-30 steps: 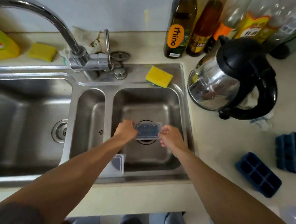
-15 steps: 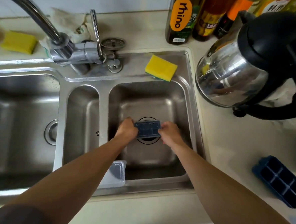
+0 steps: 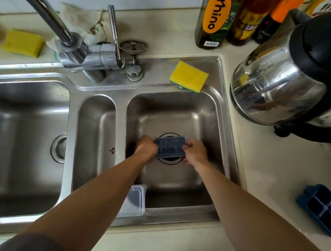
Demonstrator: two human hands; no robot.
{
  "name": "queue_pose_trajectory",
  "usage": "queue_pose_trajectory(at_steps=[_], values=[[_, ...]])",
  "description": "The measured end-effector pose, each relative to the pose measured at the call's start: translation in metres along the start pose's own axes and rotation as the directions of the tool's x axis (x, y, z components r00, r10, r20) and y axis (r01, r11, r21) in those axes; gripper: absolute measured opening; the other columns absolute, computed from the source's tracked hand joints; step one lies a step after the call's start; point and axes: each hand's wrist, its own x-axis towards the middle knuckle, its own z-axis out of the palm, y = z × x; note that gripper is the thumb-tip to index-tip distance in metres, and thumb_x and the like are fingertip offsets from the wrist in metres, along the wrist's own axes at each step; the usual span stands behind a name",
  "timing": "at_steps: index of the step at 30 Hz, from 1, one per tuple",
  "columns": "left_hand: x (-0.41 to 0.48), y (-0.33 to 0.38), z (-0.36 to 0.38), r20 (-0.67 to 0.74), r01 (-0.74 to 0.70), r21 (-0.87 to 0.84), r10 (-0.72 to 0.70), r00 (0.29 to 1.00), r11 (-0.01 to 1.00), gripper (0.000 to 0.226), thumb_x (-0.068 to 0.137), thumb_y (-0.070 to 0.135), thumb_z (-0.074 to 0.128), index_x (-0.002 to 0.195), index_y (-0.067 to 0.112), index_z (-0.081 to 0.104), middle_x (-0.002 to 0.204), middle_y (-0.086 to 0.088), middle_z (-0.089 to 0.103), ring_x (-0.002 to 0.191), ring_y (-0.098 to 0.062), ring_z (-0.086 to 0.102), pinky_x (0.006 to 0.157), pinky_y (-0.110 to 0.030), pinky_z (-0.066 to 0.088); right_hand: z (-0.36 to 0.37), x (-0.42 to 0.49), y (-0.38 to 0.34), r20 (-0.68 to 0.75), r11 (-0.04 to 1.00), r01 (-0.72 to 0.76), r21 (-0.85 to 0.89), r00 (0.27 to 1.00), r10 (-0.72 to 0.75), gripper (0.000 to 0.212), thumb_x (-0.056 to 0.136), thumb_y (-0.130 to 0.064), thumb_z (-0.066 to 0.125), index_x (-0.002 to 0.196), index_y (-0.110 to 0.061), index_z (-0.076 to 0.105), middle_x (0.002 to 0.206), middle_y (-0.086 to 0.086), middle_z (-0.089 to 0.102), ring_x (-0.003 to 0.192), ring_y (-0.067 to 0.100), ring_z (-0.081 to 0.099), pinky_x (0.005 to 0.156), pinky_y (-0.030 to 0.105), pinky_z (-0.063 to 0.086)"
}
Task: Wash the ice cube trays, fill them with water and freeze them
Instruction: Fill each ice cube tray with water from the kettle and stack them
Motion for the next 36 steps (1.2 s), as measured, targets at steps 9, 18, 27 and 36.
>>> queue_pose_trajectory(at_steps=[9,18,27,36], values=[[-0.037,0.019,-0.024,-0.148,-0.08,-0.133,0.06,0.987,0.988,0.058,0.1,0.059,0.043,0.109,0.006,0.064,0.096,-0.011,0.063,0.072,-0.019,0.059,0.067,-0.03,0.048,-0.031,-0.048,-0.011,0.049,0.983,0.098,0.152,0.993,-0.107,0.007,0.102,-0.014,0.059,0.098,-0.015,0.065,0.096,0.007,0.07,0.074,0.014,0.071,0.054,0.016,0.054],[-0.126,0.076,-0.052,-0.124,-0.185,-0.244,0.158,0.98,0.952,0.068,0.093,0.074,0.039,0.103,0.01,0.061,0.097,-0.012,0.063,0.074,-0.026,0.069,0.049,-0.035,0.061,-0.104,-0.141,-0.031,0.004,0.94,0.304,0.153,0.951,-0.308,0.012,0.102,-0.022,0.059,0.102,-0.011,0.065,0.081,0.009,0.072,0.056,0.009,0.068,0.055,0.023,0.057],[-0.196,0.12,-0.059,-0.102,-0.316,-0.064,0.309,0.946,0.947,0.054,0.097,0.056,0.044,0.083,0.009,0.066,0.082,-0.016,0.068,0.057,-0.028,0.07,0.039,-0.025,0.05,-0.165,-0.181,-0.066,-0.188,0.903,0.41,-0.133,0.884,-0.429,0.067,0.085,-0.079,0.041,0.068,-0.017,0.056,0.068,0.004,0.066,0.066,0.021,0.065,0.075,0.045,0.056],[-0.231,0.136,-0.067,-0.127,-0.39,0.087,0.399,0.908,0.917,0.054,0.102,0.05,0.038,0.088,0.003,0.061,0.074,-0.02,0.065,0.038,-0.023,0.064,0.035,-0.023,0.044,-0.173,-0.196,-0.076,-0.055,0.802,0.455,-0.387,0.857,-0.513,0.07,0.101,-0.069,0.026,0.081,-0.01,0.058,0.08,0.012,0.063,0.079,0.029,0.061,0.072,0.035,0.046]])
